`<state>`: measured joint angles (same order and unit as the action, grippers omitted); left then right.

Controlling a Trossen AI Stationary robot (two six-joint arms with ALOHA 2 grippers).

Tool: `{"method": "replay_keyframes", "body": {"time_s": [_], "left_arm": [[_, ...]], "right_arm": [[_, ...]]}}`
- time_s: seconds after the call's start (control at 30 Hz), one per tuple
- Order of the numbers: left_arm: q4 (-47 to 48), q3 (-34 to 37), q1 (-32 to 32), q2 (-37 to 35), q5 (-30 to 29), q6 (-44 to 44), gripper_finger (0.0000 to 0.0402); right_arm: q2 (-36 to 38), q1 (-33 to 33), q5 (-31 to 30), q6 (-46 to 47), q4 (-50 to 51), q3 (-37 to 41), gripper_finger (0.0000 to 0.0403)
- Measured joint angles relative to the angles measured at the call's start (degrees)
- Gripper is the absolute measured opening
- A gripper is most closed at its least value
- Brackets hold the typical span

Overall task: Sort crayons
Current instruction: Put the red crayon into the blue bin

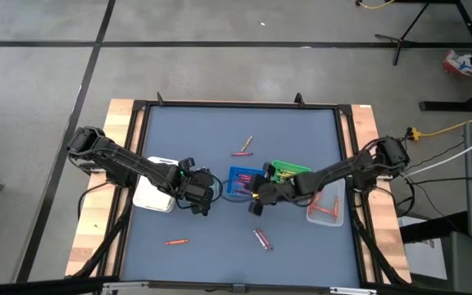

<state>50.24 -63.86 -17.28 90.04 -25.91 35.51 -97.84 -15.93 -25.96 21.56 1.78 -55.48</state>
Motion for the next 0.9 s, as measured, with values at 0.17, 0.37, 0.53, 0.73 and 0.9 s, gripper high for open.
{"method": "replay_keyframes", "body": {"time_s": [0.17, 0.37, 0.53, 0.73, 0.9], "left_arm": [[0.0, 0.0, 0.0, 0.0, 0.0, 0.0, 0.0076], [0.0, 0.0, 0.0, 0.0, 0.0, 0.0, 0.0076], [0.0, 0.0, 0.0, 0.0, 0.0, 0.0, 0.0076], [-0.8, 0.0, 0.0, 0.0, 0.3, -0.1, 0.0076], [-2.2, 0.0, 0.0, 0.0, 0.9, -0.2, 0.0076]], "right_arm": [[-0.2, 0.0, 0.0, 0.0, 0.0, 0.0, 0.0026], [-0.2, -0.2, 0.0, 0.0, 0.0, 0.0, 0.0026], [-0.2, -0.2, 0.0, 0.0, 0.0, 0.0, 0.0026], [-0.2, -0.2, 0.0, 0.0, 0.0, 0.0, 0.0026], [-0.2, -0.2, 0.0, 0.0, 0.0, 0.0, 0.0034]]}}
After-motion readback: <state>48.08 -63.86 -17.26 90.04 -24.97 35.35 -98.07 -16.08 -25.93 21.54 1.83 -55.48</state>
